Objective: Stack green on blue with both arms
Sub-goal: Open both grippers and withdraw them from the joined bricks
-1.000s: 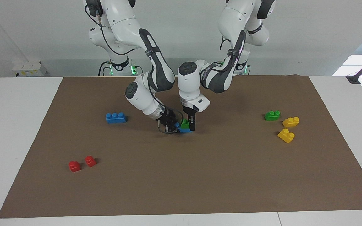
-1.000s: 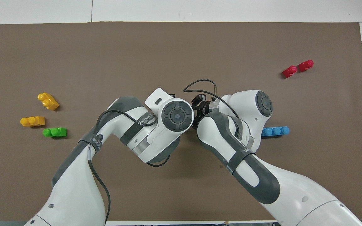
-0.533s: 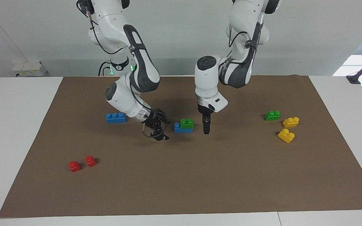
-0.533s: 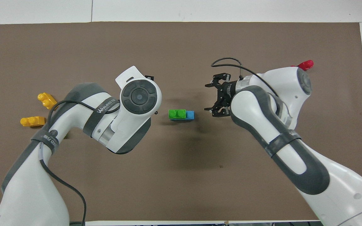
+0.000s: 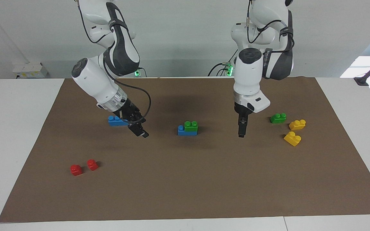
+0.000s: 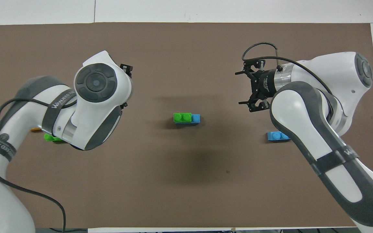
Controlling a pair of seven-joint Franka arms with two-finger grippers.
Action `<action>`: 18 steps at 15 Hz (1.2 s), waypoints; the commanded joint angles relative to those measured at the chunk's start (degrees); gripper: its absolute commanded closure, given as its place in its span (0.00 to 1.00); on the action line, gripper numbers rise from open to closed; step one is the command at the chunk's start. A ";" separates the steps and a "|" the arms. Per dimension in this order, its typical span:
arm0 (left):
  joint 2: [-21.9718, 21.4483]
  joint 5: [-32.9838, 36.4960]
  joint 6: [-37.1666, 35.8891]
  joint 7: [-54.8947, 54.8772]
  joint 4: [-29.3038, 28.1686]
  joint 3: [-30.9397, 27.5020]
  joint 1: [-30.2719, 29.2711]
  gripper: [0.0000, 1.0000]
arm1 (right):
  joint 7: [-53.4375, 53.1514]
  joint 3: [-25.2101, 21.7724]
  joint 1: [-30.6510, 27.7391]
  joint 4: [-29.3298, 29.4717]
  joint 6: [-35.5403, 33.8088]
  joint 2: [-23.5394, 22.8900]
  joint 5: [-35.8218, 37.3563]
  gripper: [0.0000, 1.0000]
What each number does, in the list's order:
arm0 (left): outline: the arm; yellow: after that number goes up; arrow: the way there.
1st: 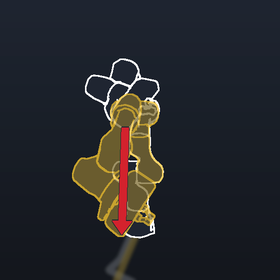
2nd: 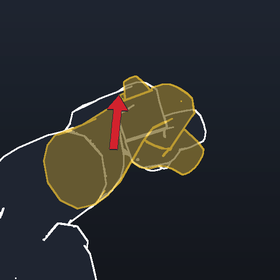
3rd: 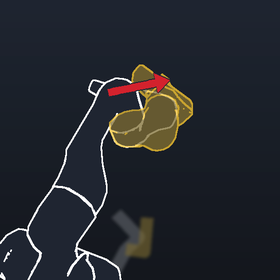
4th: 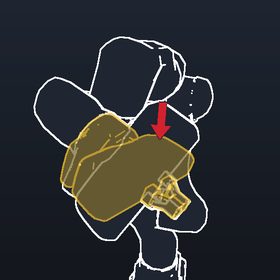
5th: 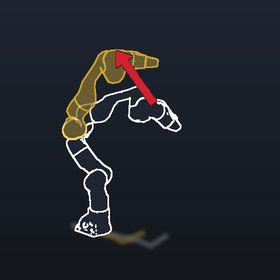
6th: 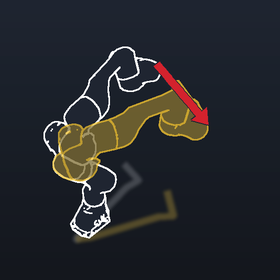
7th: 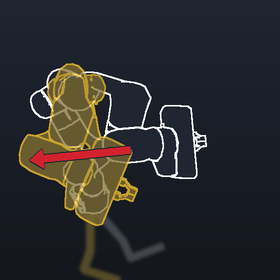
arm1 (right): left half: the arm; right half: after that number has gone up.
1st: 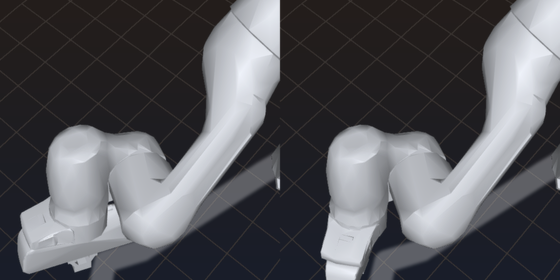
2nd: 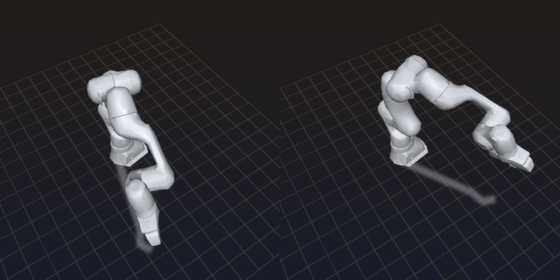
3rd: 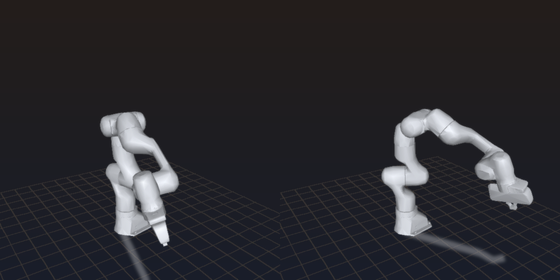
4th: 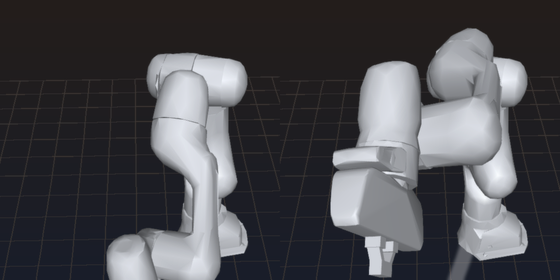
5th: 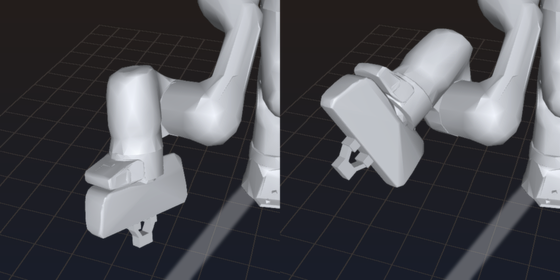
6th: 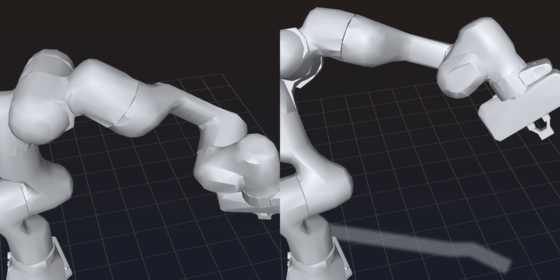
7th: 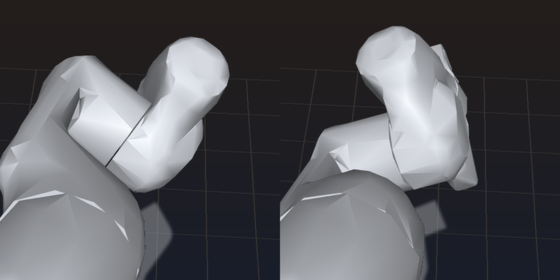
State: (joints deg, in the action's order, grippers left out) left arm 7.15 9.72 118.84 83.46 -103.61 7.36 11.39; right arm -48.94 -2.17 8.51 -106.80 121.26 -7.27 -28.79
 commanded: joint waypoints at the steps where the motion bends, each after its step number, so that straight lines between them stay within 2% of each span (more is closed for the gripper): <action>1: -4.94 -5.13 -5.80 -18.35 -0.19 0.29 -5.74 0.00 | 12.69 0.59 -4.63 3.78 -7.33 1.11 8.79 0.00; 4: -8.72 -8.74 -11.86 -38.14 0.34 -0.06 -11.20 0.00 | 23.24 0.59 -7.62 7.39 -16.64 3.75 18.31 0.00; 10: -9.44 -8.66 -22.94 -72.16 6.13 -0.50 -15.95 0.00 | 43.64 0.50 -11.23 12.49 -30.89 7.88 24.74 0.00; 12: -9.09 -8.66 -23.83 -74.76 7.46 -0.50 -16.14 0.00 | 46.37 0.41 -11.32 12.58 -32.83 9.29 25.79 0.00; 18: -8.56 -8.75 -29.37 -74.41 11.85 -0.24 -15.53 0.00 | 46.74 0.50 -11.06 12.41 -32.14 9.73 30.19 0.00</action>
State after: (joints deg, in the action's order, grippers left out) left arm -2.38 1.97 92.17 10.10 -94.14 6.95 -4.16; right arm -3.14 -2.21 -2.14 -94.42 88.99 2.20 -0.42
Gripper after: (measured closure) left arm 0.000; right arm 0.000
